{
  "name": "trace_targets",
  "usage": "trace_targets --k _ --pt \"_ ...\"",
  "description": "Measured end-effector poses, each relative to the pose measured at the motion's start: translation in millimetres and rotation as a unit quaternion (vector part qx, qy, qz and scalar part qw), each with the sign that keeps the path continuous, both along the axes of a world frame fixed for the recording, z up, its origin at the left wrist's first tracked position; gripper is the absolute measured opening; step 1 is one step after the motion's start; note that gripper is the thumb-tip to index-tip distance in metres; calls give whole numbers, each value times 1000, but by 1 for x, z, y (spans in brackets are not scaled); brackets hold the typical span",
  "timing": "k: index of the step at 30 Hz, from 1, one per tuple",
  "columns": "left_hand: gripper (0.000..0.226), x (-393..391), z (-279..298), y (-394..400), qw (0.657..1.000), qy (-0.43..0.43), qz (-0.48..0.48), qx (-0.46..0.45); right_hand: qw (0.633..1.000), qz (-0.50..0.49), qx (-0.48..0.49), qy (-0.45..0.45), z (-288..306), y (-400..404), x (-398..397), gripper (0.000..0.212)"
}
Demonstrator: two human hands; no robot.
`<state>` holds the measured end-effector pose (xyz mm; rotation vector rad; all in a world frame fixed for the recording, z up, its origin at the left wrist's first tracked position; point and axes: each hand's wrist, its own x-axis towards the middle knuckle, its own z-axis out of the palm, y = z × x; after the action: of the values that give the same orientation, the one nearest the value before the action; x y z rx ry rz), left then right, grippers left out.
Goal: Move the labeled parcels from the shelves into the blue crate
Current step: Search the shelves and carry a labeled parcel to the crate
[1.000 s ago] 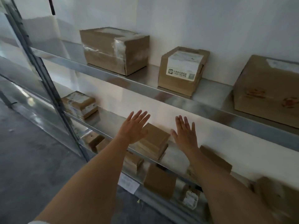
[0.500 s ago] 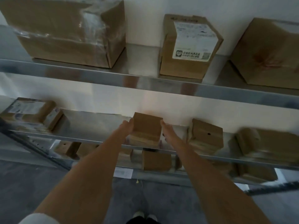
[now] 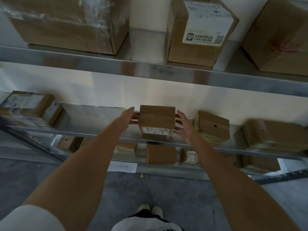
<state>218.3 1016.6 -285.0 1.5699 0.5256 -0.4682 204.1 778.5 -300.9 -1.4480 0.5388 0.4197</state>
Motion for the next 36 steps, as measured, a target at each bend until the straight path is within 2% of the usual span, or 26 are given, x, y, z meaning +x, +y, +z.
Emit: trace_targets --k 2,4,8,13,16,20,23,28,31,36 --pt "41 0 4 -3 1000 0 15 -27 1000 10 16 -5 0 -4 -4 51" --pt "40 2 12 -10 998 -8 36 -57 1000 9 21 9 1 -6 -7 59" --pt "33 1 26 -19 1000 -21 22 -6 999 -6 32 18 5 -6 -7 70" --pt "31 -2 28 -17 999 2 -14 -46 998 24 57 7 14 -3 -6 65" --pt "36 -6 24 -12 1000 7 -1 -17 998 26 64 8 14 -2 -4 61" --pt "28 -11 15 -5 1000 17 12 18 998 49 30 5 15 5 -3 39" --pt "27 -13 11 -1 999 19 18 28 998 66 11 14 13 11 -6 33" --pt "24 -18 -12 6 999 14 2 53 994 106 -4 41 -9 26 -18 34" --pt "34 -22 -31 8 994 1 -17 106 991 109 -49 64 -28 39 -25 39" --pt "35 -16 -45 5 979 -62 -5 192 989 95 -93 61 -31 49 -34 49"
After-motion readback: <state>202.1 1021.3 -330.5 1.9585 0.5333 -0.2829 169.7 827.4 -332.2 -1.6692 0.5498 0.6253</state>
